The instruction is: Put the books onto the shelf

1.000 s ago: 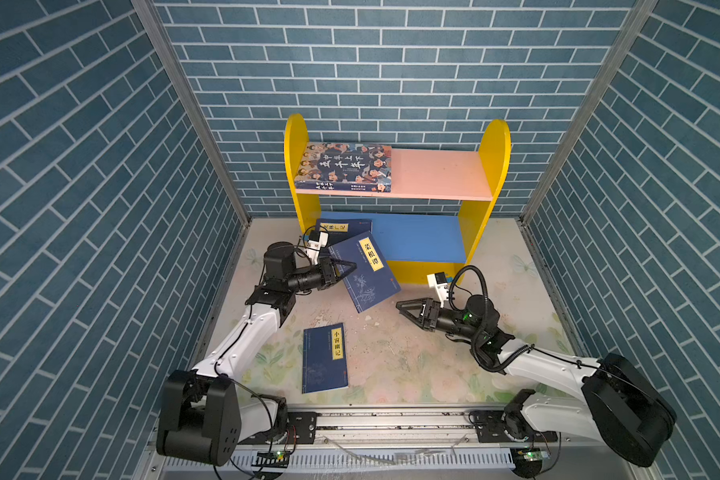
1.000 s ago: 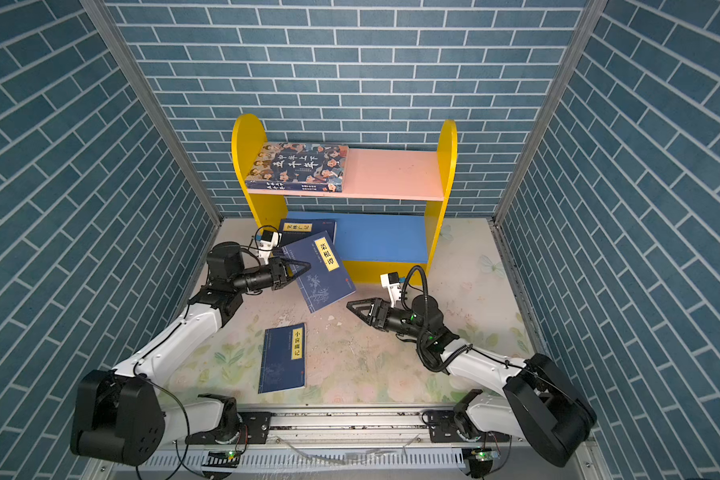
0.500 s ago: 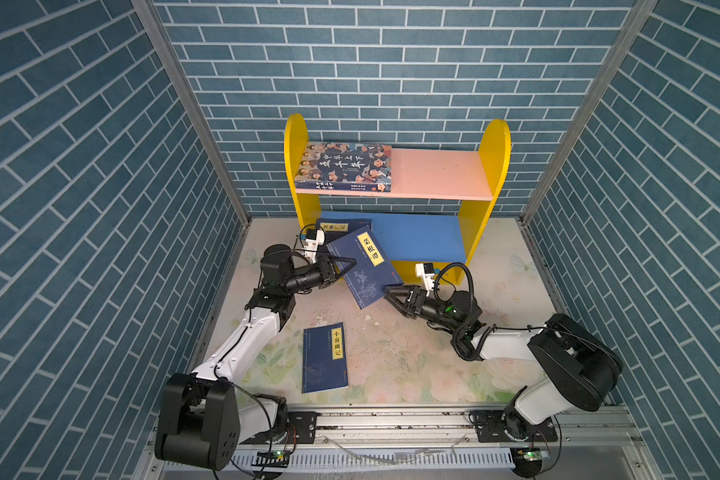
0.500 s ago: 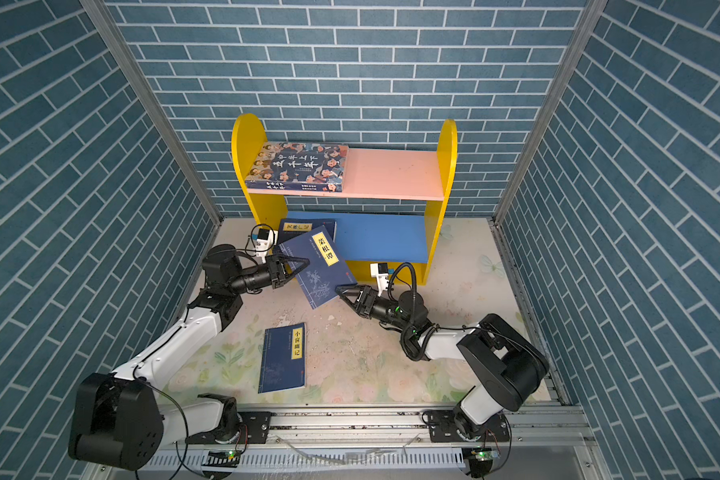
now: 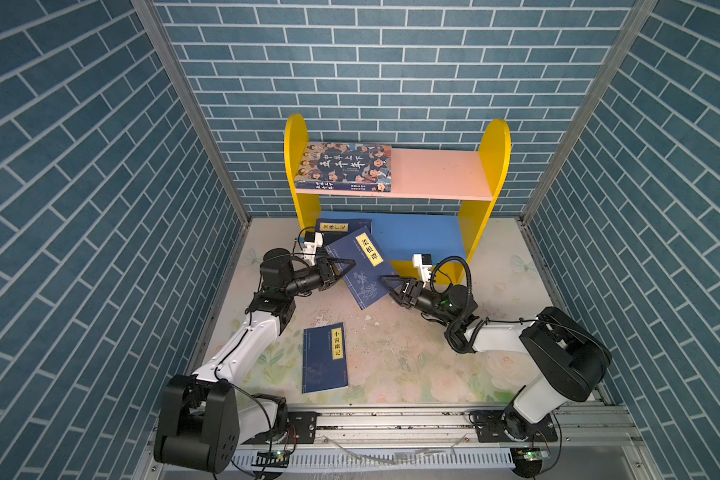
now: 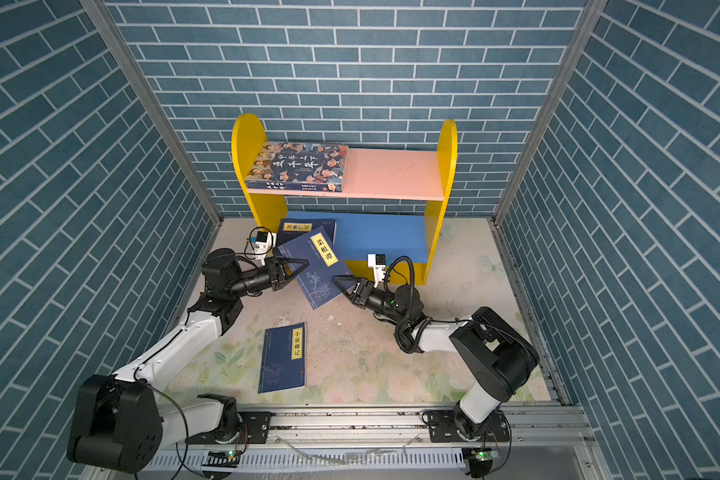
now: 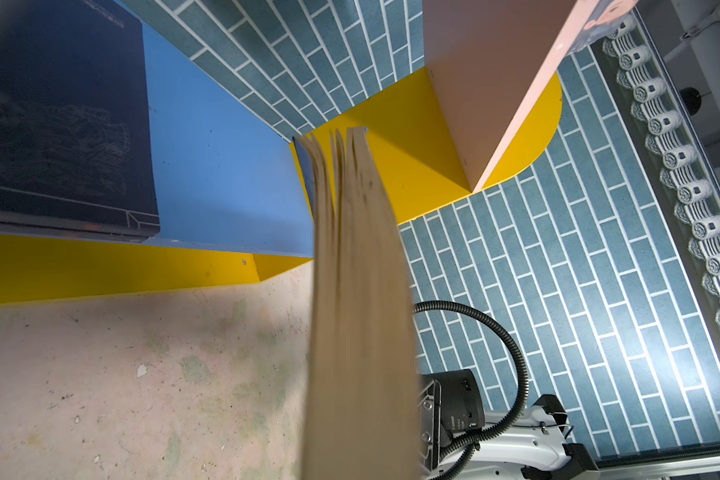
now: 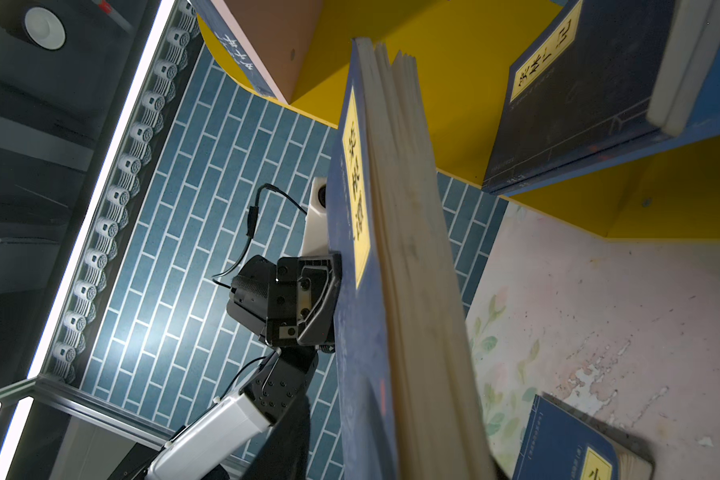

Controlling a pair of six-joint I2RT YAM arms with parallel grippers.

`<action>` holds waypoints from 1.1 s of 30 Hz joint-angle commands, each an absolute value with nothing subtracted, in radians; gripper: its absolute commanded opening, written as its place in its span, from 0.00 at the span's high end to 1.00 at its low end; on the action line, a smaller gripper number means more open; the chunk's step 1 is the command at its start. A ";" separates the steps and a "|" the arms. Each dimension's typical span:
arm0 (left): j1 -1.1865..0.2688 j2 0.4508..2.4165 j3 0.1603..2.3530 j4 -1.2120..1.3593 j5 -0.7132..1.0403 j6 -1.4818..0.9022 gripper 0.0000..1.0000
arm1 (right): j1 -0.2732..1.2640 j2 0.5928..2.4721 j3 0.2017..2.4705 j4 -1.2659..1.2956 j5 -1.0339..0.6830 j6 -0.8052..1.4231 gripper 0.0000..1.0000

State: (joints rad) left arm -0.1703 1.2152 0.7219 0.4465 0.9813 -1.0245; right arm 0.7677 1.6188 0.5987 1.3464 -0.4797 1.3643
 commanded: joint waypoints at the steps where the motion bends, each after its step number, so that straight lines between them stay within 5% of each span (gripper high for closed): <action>1: -0.170 1.190 0.701 0.485 0.973 -1.019 1.00 | 0.773 1.633 0.635 1.399 -0.469 1.365 0.64; 8: -0.170 1.179 0.668 0.439 0.963 -0.975 0.95 | 0.770 1.652 0.646 1.399 -0.495 1.358 0.97; 13: -0.162 1.156 0.693 0.254 0.966 -0.781 0.47 | 0.742 1.638 0.627 1.395 -0.538 1.349 1.00; 17: -0.115 1.124 0.694 0.175 0.988 -0.690 0.28 | 0.693 1.595 0.580 1.395 -0.607 1.350 1.00; 26: -0.065 1.079 0.823 -0.135 1.172 -0.384 0.14 | 0.585 1.417 0.499 1.294 -0.882 1.350 1.00; 33: -0.052 1.088 0.849 -0.249 1.289 -0.290 0.12 | 0.555 1.176 0.545 0.770 -1.035 1.111 1.00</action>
State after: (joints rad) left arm -0.0597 1.0859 0.8223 -0.1703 1.1980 -0.3672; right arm 0.5613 1.2636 0.4984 1.0157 -0.9253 1.2701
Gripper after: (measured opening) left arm 0.879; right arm 0.112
